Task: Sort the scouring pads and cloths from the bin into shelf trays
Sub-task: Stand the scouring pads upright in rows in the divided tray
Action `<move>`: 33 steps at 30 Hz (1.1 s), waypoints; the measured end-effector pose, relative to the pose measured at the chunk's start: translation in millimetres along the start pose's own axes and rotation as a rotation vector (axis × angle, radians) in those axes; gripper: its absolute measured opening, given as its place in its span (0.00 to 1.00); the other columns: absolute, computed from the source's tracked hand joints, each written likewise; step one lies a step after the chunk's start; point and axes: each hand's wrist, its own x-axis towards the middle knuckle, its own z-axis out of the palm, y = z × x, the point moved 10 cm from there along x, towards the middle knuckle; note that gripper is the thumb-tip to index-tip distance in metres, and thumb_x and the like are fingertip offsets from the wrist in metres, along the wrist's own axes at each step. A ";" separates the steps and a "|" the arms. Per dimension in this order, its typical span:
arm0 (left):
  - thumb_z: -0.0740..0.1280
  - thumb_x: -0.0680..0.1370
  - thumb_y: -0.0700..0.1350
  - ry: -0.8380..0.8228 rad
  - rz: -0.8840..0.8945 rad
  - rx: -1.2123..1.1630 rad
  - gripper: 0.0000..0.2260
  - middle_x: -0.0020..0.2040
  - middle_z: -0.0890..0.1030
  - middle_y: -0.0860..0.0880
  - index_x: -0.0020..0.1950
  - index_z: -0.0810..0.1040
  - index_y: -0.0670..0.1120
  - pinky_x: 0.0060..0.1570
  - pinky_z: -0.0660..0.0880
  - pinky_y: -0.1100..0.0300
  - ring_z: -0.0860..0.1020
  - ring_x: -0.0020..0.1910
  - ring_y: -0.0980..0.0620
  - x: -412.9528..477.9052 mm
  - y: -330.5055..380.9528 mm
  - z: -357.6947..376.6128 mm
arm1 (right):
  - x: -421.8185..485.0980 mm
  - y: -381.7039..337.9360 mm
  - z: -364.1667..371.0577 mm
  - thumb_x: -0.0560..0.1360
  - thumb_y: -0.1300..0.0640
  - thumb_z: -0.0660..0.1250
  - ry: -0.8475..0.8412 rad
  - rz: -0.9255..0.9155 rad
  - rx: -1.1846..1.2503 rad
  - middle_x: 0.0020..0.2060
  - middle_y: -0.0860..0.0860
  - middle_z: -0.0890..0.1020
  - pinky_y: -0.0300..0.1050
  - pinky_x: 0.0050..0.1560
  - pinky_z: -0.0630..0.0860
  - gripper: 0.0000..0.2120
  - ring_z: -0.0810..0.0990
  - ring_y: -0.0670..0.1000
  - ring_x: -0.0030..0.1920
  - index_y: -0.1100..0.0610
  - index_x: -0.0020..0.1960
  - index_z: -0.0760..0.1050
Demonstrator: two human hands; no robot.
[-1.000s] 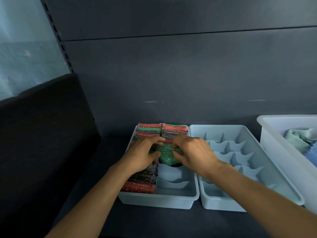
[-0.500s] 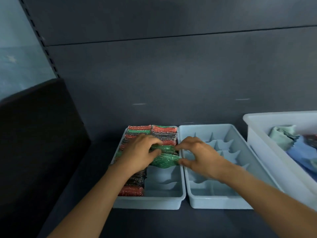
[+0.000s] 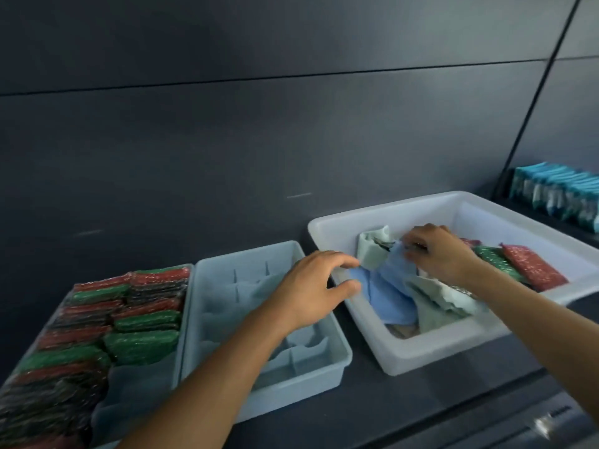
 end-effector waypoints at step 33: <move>0.71 0.71 0.49 0.438 -0.480 -1.169 0.21 0.57 0.84 0.42 0.61 0.79 0.41 0.56 0.79 0.50 0.83 0.53 0.47 -83.7 -91.0 -76.8 | -10.9 -210.6 21.4 0.75 0.63 0.65 -0.243 -0.031 1.273 0.39 0.57 0.77 0.41 0.36 0.70 0.08 0.74 0.51 0.37 0.67 0.52 0.75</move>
